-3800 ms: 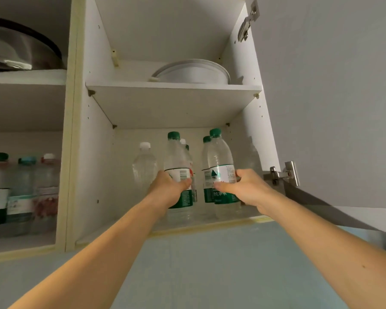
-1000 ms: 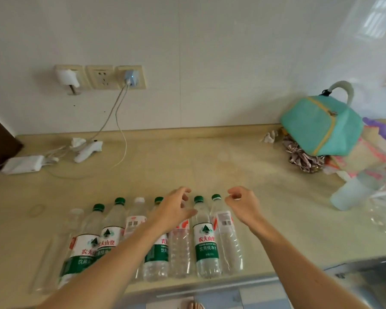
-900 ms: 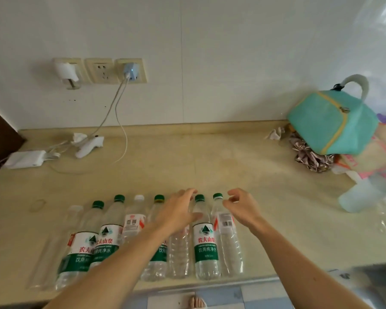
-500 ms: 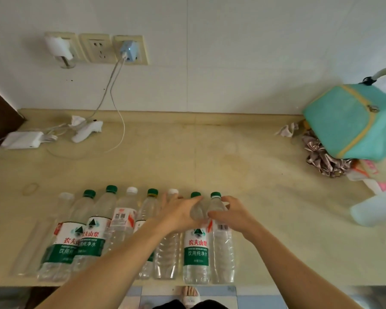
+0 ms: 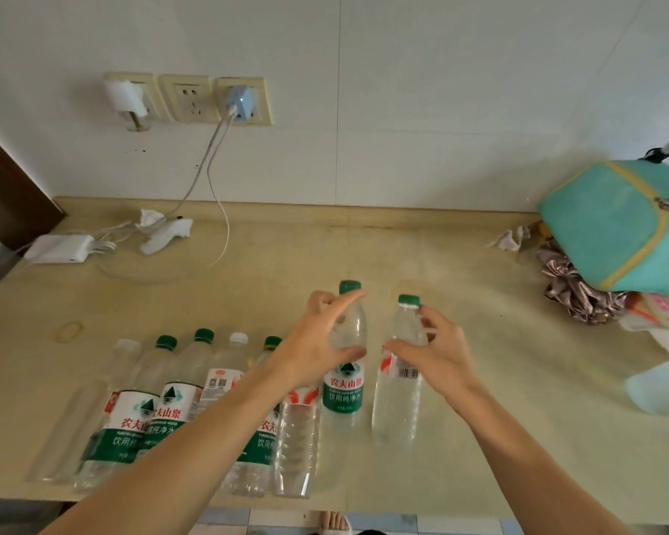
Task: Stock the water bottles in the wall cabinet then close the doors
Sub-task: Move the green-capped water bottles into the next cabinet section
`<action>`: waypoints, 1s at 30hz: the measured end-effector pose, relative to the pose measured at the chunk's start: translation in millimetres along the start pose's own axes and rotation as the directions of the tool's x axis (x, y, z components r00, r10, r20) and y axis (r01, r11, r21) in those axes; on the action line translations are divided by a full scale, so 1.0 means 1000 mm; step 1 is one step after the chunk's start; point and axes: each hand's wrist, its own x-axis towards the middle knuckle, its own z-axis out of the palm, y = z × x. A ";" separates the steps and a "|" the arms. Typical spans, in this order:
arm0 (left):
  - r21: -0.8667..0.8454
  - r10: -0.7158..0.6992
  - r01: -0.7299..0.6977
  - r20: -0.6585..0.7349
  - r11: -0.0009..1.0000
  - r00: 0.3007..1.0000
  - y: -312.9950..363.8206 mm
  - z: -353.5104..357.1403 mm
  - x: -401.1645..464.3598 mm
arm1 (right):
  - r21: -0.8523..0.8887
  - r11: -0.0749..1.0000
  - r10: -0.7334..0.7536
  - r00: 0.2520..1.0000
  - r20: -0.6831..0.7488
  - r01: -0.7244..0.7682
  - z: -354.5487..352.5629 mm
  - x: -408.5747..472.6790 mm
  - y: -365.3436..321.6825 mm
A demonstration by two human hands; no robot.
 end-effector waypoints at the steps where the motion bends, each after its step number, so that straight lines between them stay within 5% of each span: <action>1: 0.009 0.027 -0.027 -0.039 1.000 0.999 0.002 -0.002 0.002 | -0.016 0.998 -0.063 0.997 -0.037 0.062 -0.001 0.001 -0.008; 5: 0.045 0.081 -0.075 -0.148 0.996 0.986 0.006 -0.005 0.010 | -0.080 0.965 -0.260 0.954 -0.152 0.250 -0.001 0.004 -0.020; 12: 0.058 0.088 -0.076 -0.234 0.995 0.968 0.006 0.003 0.009 | -0.192 0.917 -0.380 0.913 -0.148 0.350 0.005 0.009 -0.023; 26: -0.043 -0.002 -0.009 -0.261 0.999 0.965 -0.012 0.007 0.018 | -0.169 0.931 -0.348 0.926 -0.146 0.323 0.011 0.011 -0.006; 30: -0.077 -0.045 0.027 -0.241 0.997 0.970 -0.025 0.012 0.010 | -0.064 0.976 -0.215 0.973 -0.081 0.210 0.017 0.014 0.011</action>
